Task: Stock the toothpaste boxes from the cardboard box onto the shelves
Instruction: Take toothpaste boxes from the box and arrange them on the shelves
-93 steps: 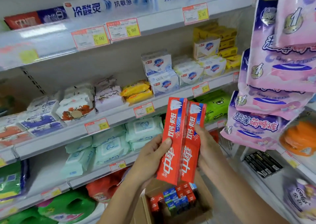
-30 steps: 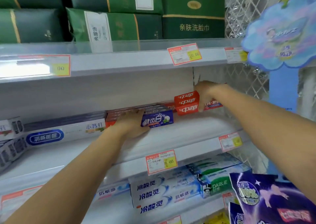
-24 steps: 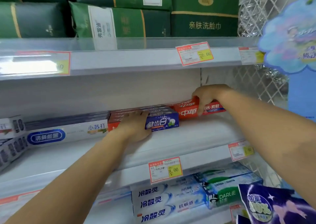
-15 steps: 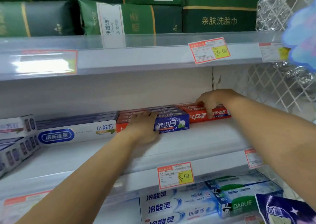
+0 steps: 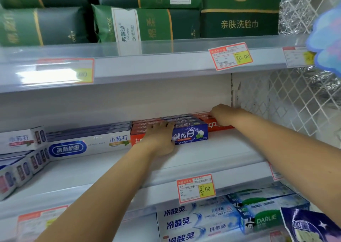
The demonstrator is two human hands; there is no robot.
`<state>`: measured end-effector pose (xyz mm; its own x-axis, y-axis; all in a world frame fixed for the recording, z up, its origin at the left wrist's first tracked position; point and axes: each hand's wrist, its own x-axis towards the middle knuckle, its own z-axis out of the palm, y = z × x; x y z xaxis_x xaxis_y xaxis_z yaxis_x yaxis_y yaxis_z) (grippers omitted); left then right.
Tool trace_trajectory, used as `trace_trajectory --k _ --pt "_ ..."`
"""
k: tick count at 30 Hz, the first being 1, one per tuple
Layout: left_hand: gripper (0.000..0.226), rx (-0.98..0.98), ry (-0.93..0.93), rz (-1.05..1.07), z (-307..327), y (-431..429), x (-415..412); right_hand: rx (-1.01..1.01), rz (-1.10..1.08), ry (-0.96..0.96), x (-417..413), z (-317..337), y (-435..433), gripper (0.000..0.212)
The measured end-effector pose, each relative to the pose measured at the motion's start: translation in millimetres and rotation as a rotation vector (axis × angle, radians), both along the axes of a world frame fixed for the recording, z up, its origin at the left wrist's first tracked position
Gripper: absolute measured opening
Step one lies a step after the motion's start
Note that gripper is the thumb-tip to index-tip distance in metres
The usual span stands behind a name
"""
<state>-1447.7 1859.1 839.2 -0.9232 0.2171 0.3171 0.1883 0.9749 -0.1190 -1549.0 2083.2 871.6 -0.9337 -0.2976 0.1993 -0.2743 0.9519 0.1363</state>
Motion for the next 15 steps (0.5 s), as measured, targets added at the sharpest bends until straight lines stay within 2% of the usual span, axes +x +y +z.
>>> trace_trajectory --k 2,5,10,13,15 --pt "0.066 0.014 -0.012 -0.006 2 1 3 0.003 0.083 -0.074 13 1 0 0.044" --pt "0.063 0.022 -0.034 -0.002 4 1 7 -0.114 0.126 -0.111 39 0 2 0.044" --pt "0.04 0.157 -0.074 -0.077 17 5 29 -0.381 0.164 0.012 89 -7 1 0.041" --pt "0.044 0.279 0.087 -0.233 22 14 73 -0.574 0.236 0.178 138 -13 -6 0.031" --pt "0.035 0.389 0.272 -0.404 10 15 113 -0.7 0.272 0.293 178 -27 -17 0.018"
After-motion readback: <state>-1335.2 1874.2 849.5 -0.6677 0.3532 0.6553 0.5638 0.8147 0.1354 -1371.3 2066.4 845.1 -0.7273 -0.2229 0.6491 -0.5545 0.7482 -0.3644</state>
